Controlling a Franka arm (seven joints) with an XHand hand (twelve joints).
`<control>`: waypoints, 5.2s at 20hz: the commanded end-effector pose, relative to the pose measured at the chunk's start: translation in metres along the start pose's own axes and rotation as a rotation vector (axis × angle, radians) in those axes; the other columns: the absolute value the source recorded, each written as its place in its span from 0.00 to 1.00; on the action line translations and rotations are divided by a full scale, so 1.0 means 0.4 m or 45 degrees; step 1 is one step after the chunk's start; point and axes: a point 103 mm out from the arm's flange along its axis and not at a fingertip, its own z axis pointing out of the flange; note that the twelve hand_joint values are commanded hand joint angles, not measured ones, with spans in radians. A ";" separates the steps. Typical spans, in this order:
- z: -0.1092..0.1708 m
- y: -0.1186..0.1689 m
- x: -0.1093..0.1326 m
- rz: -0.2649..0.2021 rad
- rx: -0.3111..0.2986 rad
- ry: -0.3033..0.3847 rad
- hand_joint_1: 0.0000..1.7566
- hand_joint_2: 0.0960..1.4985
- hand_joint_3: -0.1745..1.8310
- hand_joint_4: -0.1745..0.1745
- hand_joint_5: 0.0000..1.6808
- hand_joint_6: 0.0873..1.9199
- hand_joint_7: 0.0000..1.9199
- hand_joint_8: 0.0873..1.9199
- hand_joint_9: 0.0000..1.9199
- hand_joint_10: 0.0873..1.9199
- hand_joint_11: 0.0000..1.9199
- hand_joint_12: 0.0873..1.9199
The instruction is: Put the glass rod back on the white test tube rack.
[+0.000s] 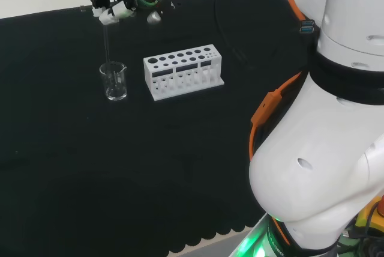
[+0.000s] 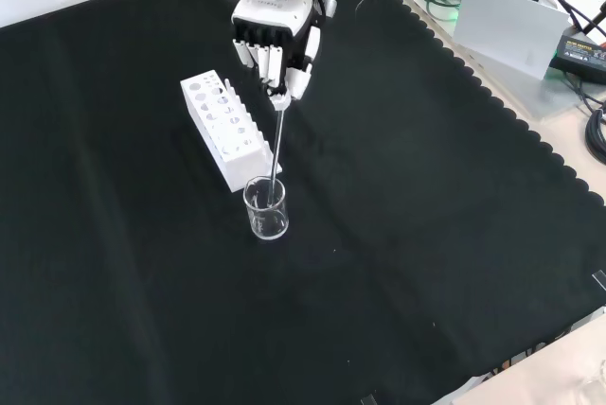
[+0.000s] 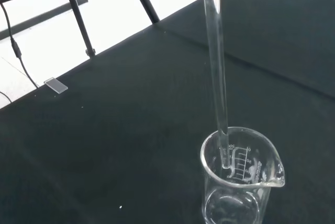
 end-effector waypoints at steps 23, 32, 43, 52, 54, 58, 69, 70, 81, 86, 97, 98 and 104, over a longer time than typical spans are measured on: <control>-0.129 -0.158 -0.122 0.214 -0.089 -0.056 0.75 0.69 0.00 0.00 0.75 0.26 0.68 0.27 0.98 0.21 0.89 0.36; -0.135 -0.216 -0.164 0.277 -0.098 -0.069 0.75 0.69 0.00 0.00 0.75 0.26 0.68 0.27 0.98 0.21 0.89 0.36; -0.131 -0.290 -0.214 0.345 -0.092 -0.071 0.75 0.69 0.00 0.00 0.75 0.26 0.68 0.27 0.98 0.21 0.89 0.36; -0.124 -0.352 -0.252 0.402 -0.091 -0.069 0.75 0.69 0.00 0.00 0.75 0.26 0.68 0.26 0.98 0.21 0.89 0.36; -0.123 -0.357 -0.256 0.410 -0.082 -0.075 0.75 0.69 0.00 0.00 0.75 0.26 0.68 0.26 0.98 0.21 0.89 0.36; -0.116 -0.363 -0.262 0.410 -0.089 -0.059 0.75 0.69 0.00 0.00 0.75 0.26 0.68 0.26 0.98 0.21 0.89 0.36; -0.089 -0.338 -0.270 0.384 -0.082 -0.042 0.75 0.69 0.00 0.00 0.75 0.26 0.68 0.26 0.98 0.21 0.89 0.36; -0.087 -0.336 -0.273 0.382 -0.082 -0.041 0.75 0.69 0.00 0.00 0.75 0.26 0.68 0.26 0.98 0.21 0.89 0.36; -0.071 -0.346 -0.307 0.387 -0.090 -0.006 0.69 0.70 0.00 0.00 0.75 0.27 0.84 0.36 0.99 0.21 0.90 0.36; -0.061 -0.370 -0.326 0.398 -0.098 -0.010 0.69 0.70 0.00 0.00 0.75 0.27 0.84 0.37 0.99 0.21 0.90 0.36; -0.051 -0.376 -0.333 0.410 -0.104 0.005 0.69 0.70 0.00 0.00 0.75 0.27 0.84 0.37 0.99 0.20 0.90 0.36; -0.048 -0.375 -0.333 0.409 -0.100 0.005 0.69 0.70 0.00 0.00 0.75 0.27 0.84 0.37 0.99 0.20 0.90 0.36; -0.035 -0.364 -0.336 0.405 -0.088 0.011 0.69 0.70 0.00 0.00 0.75 0.27 0.84 0.37 0.99 0.20 0.90 0.36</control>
